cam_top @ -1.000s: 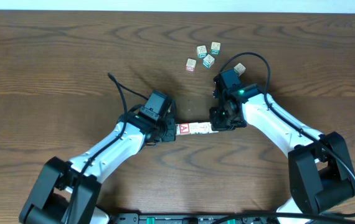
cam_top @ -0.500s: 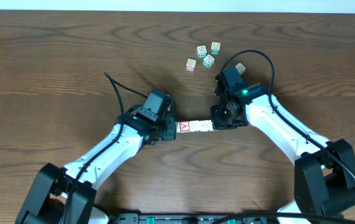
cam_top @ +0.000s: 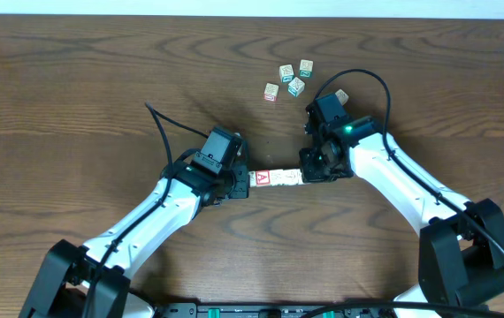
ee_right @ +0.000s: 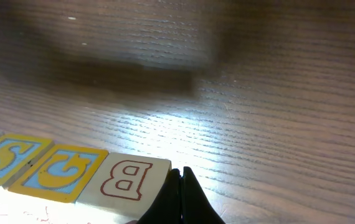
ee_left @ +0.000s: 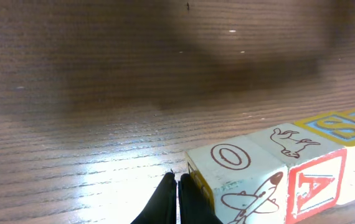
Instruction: Lift 5 blocks
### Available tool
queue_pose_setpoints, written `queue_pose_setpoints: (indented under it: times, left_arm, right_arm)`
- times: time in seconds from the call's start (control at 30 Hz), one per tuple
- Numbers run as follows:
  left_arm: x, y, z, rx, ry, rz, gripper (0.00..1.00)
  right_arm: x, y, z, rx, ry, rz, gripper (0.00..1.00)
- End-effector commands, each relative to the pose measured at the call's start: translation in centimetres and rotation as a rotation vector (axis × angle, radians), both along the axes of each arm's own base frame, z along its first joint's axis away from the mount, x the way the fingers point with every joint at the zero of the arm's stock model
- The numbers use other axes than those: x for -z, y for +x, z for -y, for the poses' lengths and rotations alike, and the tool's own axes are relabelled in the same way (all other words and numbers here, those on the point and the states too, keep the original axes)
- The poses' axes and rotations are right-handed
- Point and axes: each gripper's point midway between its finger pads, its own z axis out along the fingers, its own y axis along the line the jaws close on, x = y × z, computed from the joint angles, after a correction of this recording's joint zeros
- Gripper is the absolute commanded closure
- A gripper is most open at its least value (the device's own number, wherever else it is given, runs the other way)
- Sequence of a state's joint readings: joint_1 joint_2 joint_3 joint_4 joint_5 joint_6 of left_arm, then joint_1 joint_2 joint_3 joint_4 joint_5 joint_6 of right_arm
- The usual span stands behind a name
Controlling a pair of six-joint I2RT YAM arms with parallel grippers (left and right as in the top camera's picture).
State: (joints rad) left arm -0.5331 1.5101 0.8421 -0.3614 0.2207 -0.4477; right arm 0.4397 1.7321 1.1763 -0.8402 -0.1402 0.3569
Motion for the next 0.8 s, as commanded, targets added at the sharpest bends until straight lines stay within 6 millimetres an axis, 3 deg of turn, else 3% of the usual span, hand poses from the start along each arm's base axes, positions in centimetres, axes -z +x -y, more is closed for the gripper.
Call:
queue_pose_setpoints:
  times: [0.0,0.77]
  left_arm:
    - [-4.96,-2.25,6.58,0.220,-0.270,0.016,0.93]
    - [-5.38,-2.23,6.60,0.221,-0.276,0.026,0.92]
  right_arm:
    - [-4.70,-2.14,-8.05,-0.147,0.364,-0.054,0.99]
    - [-5.62,-1.91,-8.17,-0.148,0.367,-0.045,0.99]
